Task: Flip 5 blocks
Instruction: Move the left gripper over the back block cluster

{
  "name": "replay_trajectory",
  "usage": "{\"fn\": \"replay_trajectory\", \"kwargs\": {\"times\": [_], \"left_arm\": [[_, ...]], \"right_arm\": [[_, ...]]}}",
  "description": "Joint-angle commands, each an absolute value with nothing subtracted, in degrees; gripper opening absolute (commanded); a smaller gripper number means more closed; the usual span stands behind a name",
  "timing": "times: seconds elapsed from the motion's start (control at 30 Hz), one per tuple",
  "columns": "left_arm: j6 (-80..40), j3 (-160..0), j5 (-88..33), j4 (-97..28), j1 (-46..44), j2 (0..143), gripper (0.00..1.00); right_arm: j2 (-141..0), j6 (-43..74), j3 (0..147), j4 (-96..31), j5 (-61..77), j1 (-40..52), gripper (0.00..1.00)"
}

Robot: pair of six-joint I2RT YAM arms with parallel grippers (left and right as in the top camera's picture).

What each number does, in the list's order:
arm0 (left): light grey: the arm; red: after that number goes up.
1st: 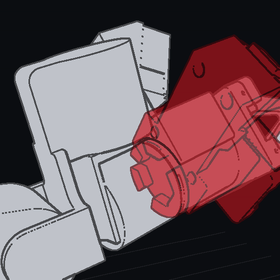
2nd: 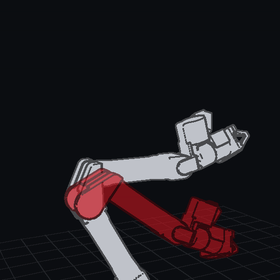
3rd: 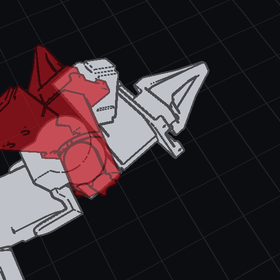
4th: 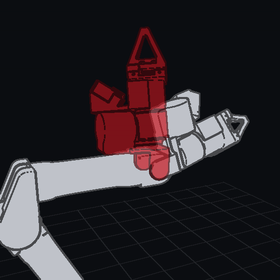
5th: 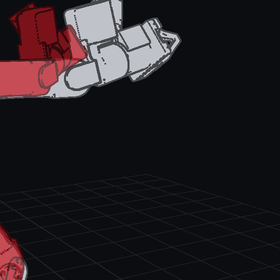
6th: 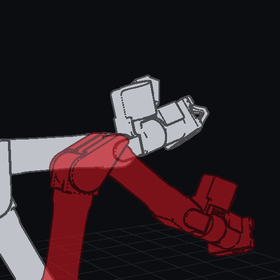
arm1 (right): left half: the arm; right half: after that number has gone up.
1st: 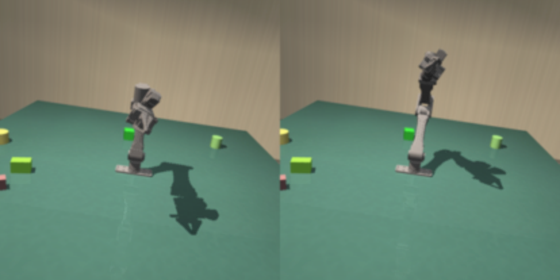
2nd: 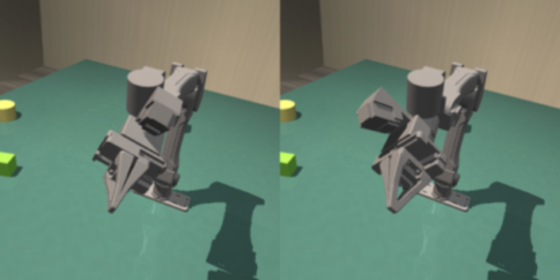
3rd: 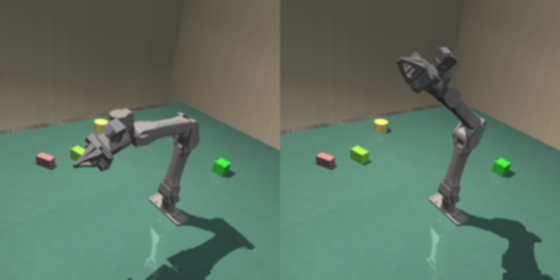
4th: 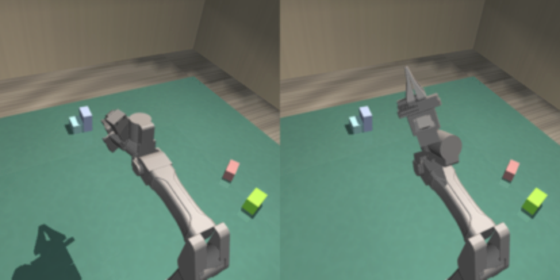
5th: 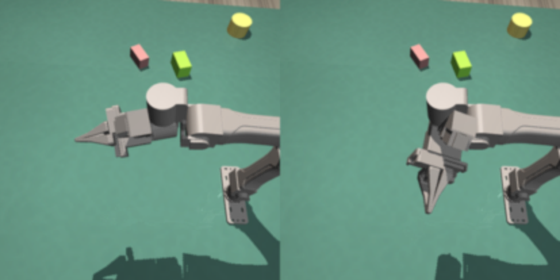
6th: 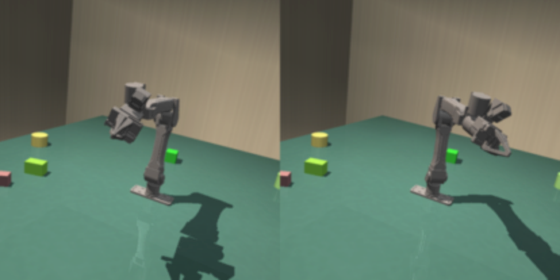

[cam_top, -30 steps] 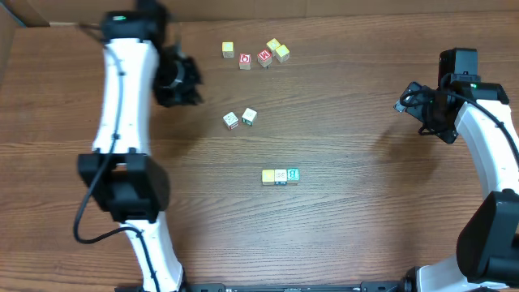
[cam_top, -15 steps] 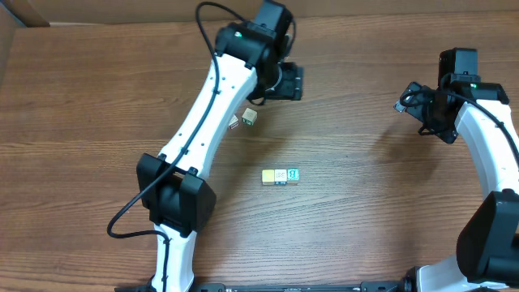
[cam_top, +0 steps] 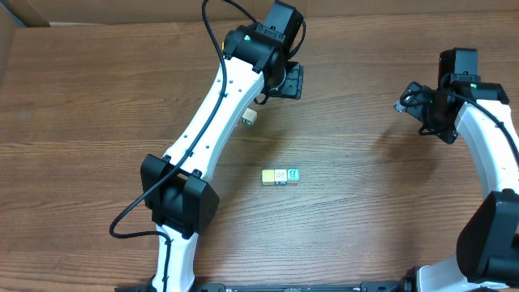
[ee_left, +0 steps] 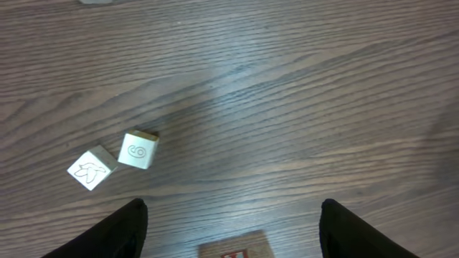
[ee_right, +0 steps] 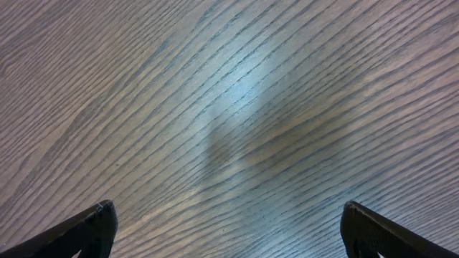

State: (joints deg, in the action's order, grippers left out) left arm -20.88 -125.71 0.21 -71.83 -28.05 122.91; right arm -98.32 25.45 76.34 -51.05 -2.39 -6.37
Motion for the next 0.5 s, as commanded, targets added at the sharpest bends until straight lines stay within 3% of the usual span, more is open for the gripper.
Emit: {"fn": "replay_trajectory", "kwargs": {"times": [0.0, 0.47], "left_arm": [[-20.8, -124.8, 2.1, -72.0, -28.2, 125.8, 0.7], [-15.3, -124.8, 7.9, -75.5, -24.8, 133.4, 0.67]], "right_arm": [[-98.0, 25.2, 77.1, -50.9, -2.9, -6.4, 1.0], [-98.0, 25.2, 77.1, -50.9, -2.9, -6.4, 1.0]]}}
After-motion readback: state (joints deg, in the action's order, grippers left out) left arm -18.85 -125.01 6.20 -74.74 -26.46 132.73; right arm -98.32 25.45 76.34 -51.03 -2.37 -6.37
